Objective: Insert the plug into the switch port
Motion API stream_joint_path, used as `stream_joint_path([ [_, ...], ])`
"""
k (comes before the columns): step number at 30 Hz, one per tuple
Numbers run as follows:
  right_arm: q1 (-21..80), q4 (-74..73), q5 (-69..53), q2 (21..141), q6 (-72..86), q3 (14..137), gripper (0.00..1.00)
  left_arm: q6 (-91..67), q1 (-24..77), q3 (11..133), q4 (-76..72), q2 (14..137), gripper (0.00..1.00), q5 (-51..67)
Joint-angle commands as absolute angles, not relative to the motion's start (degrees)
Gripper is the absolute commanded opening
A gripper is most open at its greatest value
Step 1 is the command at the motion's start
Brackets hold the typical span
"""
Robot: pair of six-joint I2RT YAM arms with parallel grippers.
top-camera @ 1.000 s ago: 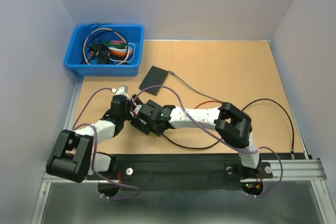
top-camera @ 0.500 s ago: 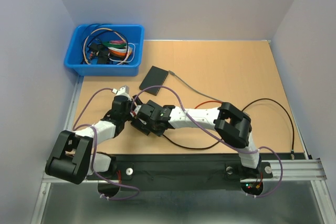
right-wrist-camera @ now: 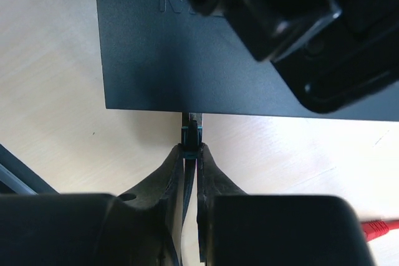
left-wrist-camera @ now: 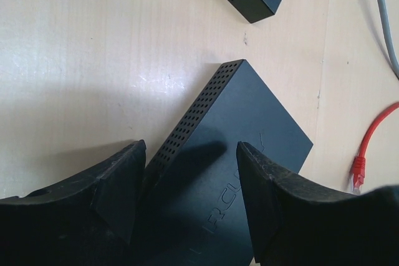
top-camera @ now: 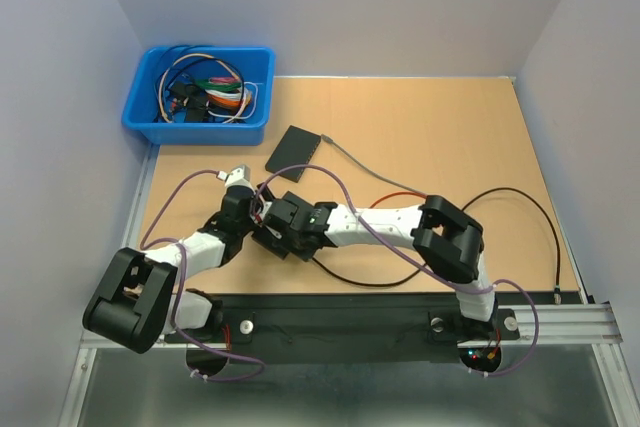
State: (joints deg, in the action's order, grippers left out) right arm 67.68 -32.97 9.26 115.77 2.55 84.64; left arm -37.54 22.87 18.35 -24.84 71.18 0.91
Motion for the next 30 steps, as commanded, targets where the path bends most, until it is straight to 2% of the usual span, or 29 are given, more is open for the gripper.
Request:
stream_joint_path([
  [1, 67.9, -3.8, 9.9, 109.5, 1.3, 83.1, 0.0, -43.2, 28.3, 16.1, -23.2, 72.2, 0.69, 9.7],
  [9, 66.4, 17.9, 8.4, 102.0, 1.4, 68.9, 0.0, -45.3, 29.2, 13.2, -27.2, 72.3, 0.69, 13.1],
  [14, 65.6, 24.1, 2.7, 100.4, 0.6, 65.5, 0.0, -44.8, 29.2, 12.8, -28.2, 71.9, 0.68, 14.8],
  [23, 63.0, 27.9, 0.8, 102.4, -1.1, 67.9, 0.0, -44.8, 30.3, 10.9, -28.5, 70.6, 0.68, 18.5],
  [30, 60.5, 28.7, 7.9, 105.7, 4.7, 73.2, 0.01, -48.0, 33.6, 8.7, -28.7, 69.5, 0.68, 16.1],
])
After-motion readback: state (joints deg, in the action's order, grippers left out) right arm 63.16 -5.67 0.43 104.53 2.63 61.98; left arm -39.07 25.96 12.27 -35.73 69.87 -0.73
